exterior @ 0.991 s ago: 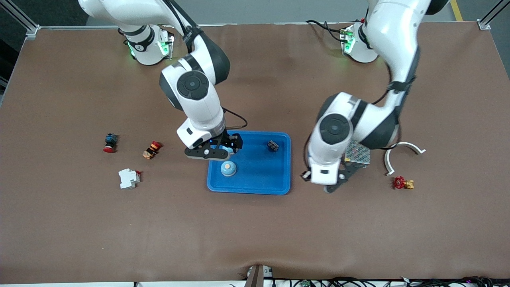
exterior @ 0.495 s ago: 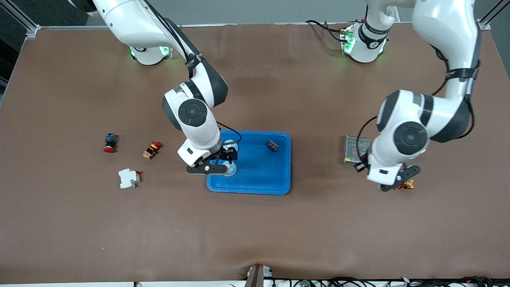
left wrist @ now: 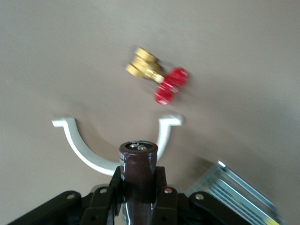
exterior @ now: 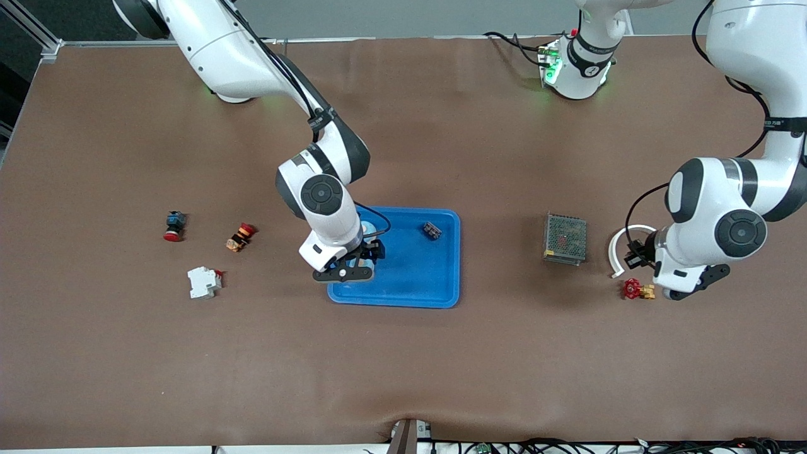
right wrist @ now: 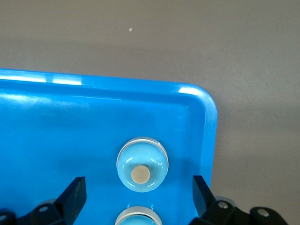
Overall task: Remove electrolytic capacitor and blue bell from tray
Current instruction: 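Grasp the bell with the right gripper while the left gripper places the capacitor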
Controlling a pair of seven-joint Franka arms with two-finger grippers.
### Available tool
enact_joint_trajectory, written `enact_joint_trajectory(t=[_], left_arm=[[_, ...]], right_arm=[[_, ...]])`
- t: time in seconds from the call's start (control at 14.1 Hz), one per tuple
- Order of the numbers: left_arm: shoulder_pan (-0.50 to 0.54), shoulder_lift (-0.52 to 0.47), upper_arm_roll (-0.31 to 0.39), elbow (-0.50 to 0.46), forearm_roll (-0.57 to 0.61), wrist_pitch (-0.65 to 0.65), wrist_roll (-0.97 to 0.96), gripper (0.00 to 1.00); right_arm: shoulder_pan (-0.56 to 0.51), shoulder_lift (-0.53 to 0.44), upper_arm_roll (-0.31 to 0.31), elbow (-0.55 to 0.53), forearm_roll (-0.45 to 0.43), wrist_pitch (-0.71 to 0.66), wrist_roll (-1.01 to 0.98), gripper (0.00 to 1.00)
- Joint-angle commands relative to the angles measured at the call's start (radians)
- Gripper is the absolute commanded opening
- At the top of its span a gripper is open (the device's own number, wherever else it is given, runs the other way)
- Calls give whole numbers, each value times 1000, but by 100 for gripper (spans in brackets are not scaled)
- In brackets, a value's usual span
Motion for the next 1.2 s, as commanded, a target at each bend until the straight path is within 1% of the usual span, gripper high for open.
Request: enact_joint_trajectory(t=[0.0, 0.14, 0.28, 0.42, 0.57, 0.85, 0.92, 1.06, 1.13], left_arm=[[56, -28, -10, -95, 32, 101, 14, 0], [82, -19, -10, -126, 32, 162, 16, 0], [111, 16, -10, -127, 34, 213, 16, 0], [114, 27, -10, -166, 34, 283, 17, 0], [123, 49, -8, -181, 34, 339, 19, 0], [125, 82, -8, -180, 37, 374, 20, 0], [123, 84, -8, -180, 37, 374, 20, 5], [123, 87, -8, -175, 50, 374, 20, 58], [123, 84, -8, -173, 51, 373, 20, 90]], right_arm=[[-2, 28, 6, 15, -15, 12, -8, 100], [2, 45, 6, 15, -15, 26, -8, 100], [8, 65, 6, 15, -14, 67, -7, 100], [10, 76, 8, 15, -17, 72, -7, 100], [10, 78, 6, 15, -19, 72, -7, 100], [10, 99, 6, 15, -26, 72, -7, 100], [10, 104, 6, 15, -29, 74, -7, 100], [10, 107, 6, 15, -29, 77, -7, 100], [10, 111, 6, 15, -28, 87, -7, 100]])
